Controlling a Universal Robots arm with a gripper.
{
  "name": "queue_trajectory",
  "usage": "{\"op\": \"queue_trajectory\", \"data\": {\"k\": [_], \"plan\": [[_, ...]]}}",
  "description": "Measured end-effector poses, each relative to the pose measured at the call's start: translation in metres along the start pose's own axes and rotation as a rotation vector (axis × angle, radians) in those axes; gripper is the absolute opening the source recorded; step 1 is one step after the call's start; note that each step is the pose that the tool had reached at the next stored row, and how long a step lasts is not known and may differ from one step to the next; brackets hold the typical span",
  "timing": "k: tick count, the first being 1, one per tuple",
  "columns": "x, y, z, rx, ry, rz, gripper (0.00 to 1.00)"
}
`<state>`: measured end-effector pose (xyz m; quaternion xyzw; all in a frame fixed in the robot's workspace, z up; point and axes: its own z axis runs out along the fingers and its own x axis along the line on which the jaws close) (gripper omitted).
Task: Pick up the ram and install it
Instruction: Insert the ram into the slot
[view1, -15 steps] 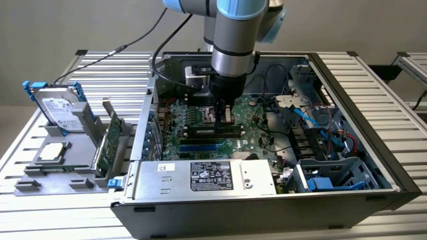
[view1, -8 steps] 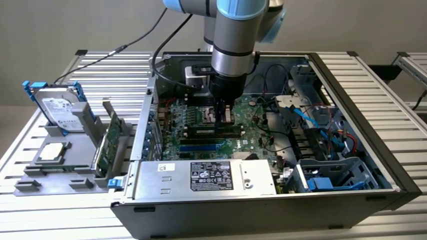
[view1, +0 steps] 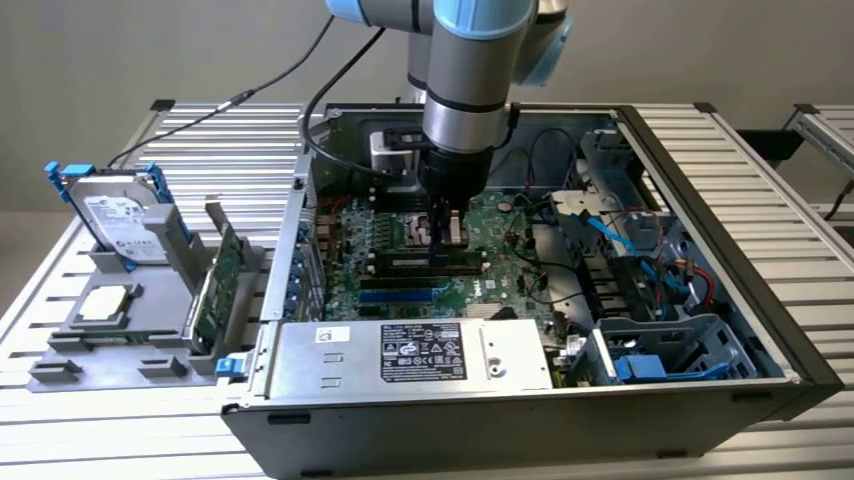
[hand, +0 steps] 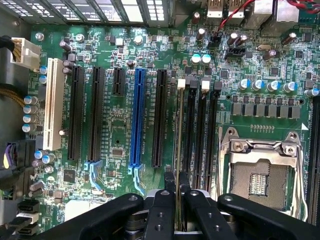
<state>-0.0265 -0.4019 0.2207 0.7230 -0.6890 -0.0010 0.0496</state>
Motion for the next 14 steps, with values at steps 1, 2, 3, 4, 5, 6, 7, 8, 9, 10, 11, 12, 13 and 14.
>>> {"op": "queue_trajectory", "data": {"k": [1, 2, 3, 4, 5, 6, 7, 8, 9, 10, 11, 12, 13, 14], "plan": [[0.0001, 0.0, -0.0004, -0.0001, 0.0001, 0.0, 0.14], [0.0001, 0.0, -0.0006, 0.0, -0.0001, 0.001, 0.14], [0.0, 0.0, -0.0006, 0.0001, -0.0002, 0.001, 0.14], [0.0, 0.0, -0.0005, 0.0001, -0.0004, 0.001, 0.14], [0.0001, 0.0, -0.0006, -0.0001, -0.0002, 0.002, 0.14], [0.0001, 0.0, -0.0006, -0.0002, -0.0004, 0.004, 0.14], [0.0, 0.0, -0.0006, -0.0003, -0.0004, 0.005, 0.14], [0.0001, 0.0, -0.0007, -0.0003, -0.0004, 0.005, 0.14], [0.0001, 0.0, -0.0007, -0.0003, -0.0004, 0.005, 0.14], [0.0001, 0.0, -0.0007, -0.0003, -0.0004, 0.005, 0.14], [0.0001, 0.0, -0.0006, -0.0003, -0.0005, 0.006, 0.14], [0.0, 0.0, -0.0006, -0.0003, -0.0006, 0.006, 0.14], [0.0001, 0.0, -0.0006, -0.0003, -0.0005, 0.006, 0.14], [0.0001, -0.0001, -0.0006, -0.0002, -0.0005, 0.006, 0.14]]}}
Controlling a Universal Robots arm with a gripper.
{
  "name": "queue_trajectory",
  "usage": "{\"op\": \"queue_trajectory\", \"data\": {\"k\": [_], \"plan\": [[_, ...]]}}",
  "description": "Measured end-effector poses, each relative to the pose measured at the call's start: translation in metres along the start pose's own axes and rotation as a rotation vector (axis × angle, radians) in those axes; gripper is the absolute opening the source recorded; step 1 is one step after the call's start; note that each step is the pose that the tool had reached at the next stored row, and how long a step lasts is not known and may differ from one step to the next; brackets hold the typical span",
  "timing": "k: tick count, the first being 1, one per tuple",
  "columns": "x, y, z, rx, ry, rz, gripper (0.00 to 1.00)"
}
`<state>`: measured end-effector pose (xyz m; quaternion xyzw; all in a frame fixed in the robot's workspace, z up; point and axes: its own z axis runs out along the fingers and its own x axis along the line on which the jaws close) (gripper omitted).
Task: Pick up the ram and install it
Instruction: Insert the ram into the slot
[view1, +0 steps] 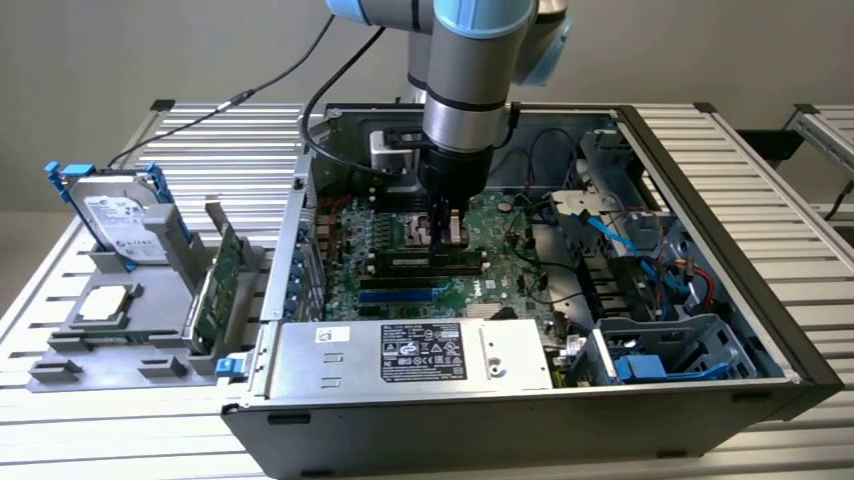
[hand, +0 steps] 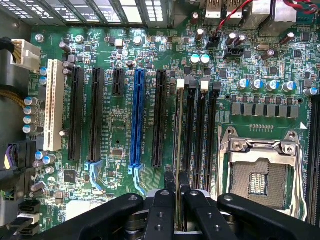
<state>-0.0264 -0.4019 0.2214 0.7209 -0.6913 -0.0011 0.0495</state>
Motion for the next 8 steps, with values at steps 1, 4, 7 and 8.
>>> {"op": "queue_trajectory", "data": {"k": [1, 4, 7, 8], "plan": [[0.0, 0.0, 0.0, 0.0001, 0.0, 0.0, 0.14], [0.0, -0.0002, 0.0, 0.0003, 0.0001, 0.001, 0.14], [0.0001, -0.0003, 0.0002, 0.0006, 0.0002, 0.001, 0.14], [0.0, -0.0004, 0.0003, 0.0008, 0.0, 0.001, 0.14]]}}
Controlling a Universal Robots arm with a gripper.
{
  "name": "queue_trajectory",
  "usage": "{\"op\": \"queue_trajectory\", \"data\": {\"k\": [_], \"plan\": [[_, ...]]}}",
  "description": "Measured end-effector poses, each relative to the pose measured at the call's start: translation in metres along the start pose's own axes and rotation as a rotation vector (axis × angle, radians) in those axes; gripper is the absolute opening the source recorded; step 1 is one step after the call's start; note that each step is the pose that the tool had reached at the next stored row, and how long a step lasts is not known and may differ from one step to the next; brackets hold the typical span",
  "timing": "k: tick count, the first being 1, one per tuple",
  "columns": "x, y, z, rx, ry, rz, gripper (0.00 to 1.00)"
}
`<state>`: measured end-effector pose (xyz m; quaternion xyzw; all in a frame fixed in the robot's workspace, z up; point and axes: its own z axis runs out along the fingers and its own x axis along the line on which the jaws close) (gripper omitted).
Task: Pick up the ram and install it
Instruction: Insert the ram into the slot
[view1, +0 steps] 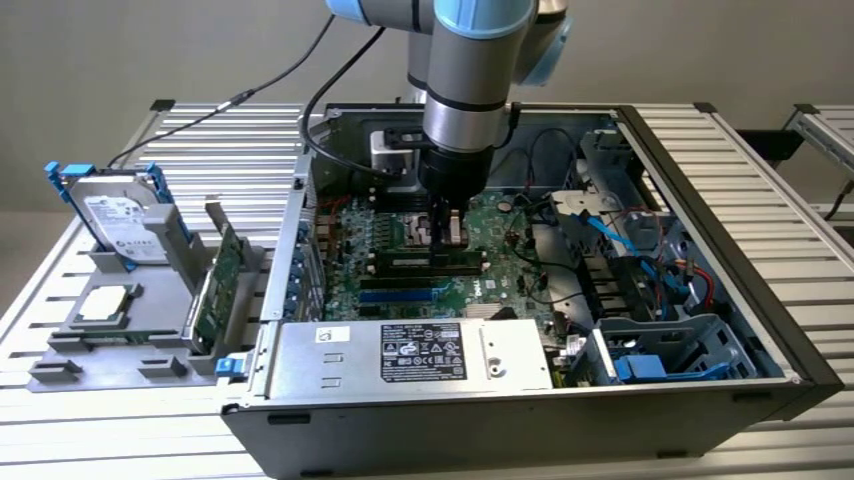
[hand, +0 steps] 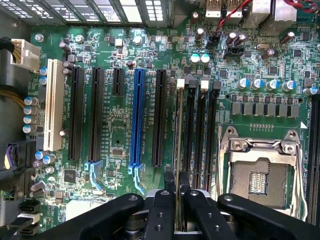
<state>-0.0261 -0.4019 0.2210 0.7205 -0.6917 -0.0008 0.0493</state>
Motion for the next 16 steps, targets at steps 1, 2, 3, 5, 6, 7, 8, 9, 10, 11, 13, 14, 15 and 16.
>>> {"op": "queue_trajectory", "data": {"k": [1, 2, 3, 5, 6, 7, 8, 9, 10, 11, 13, 14, 15, 16], "plan": [[0.0, 0.0, 0.0001, 0.0002, 0.0, 0.0, 0.14], [0.0, 0.0, 0.0002, 0.0002, 0.0, 0.0, 0.14], [0.0, 0.0, 0.0003, 0.0002, 0.0, 0.001, 0.14], [-0.0001, -0.0001, 0.0007, 0.0002, -0.0003, 0.003, 0.14], [-0.0001, -0.0001, 0.0009, 0.0001, -0.0004, 0.004, 0.14], [-0.0002, -0.0001, 0.0012, -0.0001, -0.0007, 0.006, 0.14], [-0.0002, -0.0001, 0.0015, -0.0002, -0.0006, 0.007, 0.14], [-0.0002, -0.0001, 0.0017, -0.0003, -0.0007, 0.009, 0.14], [-0.0002, -0.0001, 0.0019, -0.0004, -0.0007, 0.01, 0.14], [-0.0002, -0.0002, 0.0021, -0.0006, -0.0008, 0.012, 0.14], [-0.0002, -0.0002, 0.0025, -0.0007, -0.0011, 0.014, 0.14], [-0.0002, -0.0002, 0.0026, -0.0007, -0.0011, 0.015, 0.14], [-0.0003, -0.0002, 0.0027, -0.0008, -0.001, 0.015, 0.14], [-0.0003, -0.0002, 0.0027, -0.0009, -0.001, 0.016, 0.14]]}}
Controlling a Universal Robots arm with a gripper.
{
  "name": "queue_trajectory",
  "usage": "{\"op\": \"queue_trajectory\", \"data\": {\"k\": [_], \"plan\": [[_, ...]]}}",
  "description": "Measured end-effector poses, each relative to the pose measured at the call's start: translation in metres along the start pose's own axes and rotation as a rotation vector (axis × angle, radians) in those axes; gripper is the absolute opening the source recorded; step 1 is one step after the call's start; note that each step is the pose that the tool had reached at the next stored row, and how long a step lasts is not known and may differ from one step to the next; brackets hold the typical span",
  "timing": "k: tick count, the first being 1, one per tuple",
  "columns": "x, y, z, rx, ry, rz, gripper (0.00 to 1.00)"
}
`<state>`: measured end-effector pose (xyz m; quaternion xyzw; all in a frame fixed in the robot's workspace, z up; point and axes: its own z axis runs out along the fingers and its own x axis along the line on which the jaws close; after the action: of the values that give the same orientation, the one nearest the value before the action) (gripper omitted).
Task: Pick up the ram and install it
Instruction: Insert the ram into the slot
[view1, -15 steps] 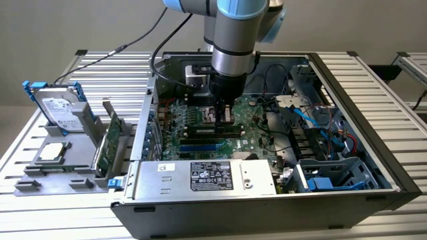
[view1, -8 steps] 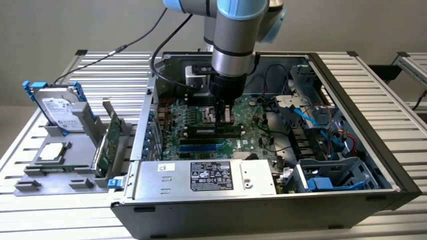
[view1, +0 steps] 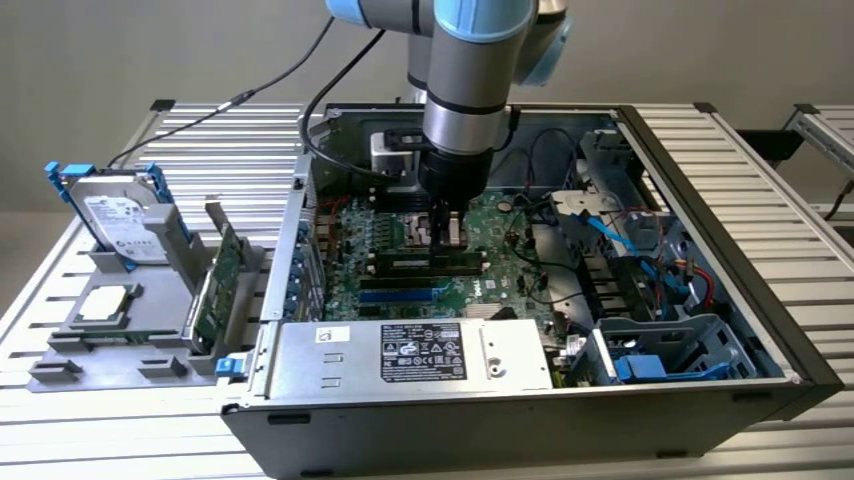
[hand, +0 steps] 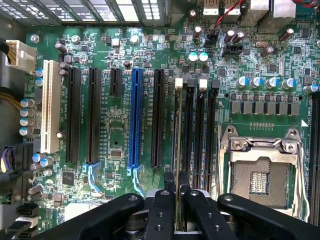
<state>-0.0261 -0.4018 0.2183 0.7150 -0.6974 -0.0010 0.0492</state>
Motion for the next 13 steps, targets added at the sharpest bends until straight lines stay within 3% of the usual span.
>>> {"op": "queue_trajectory", "data": {"k": [5, 7, 8, 13], "plan": [[0.0, 0.0, 0.0001, 0.0, 0.0, 0.001, 0.16], [0.0, 0.0, 0.0002, -0.0001, -0.0003, 0.001, 0.22], [0.0, 0.0, 0.0002, 0.0, -0.0003, 0.001, 0.34], [0.0, 0.0, -0.0006, -0.0003, -0.0006, 0.003, 0.45]]}}
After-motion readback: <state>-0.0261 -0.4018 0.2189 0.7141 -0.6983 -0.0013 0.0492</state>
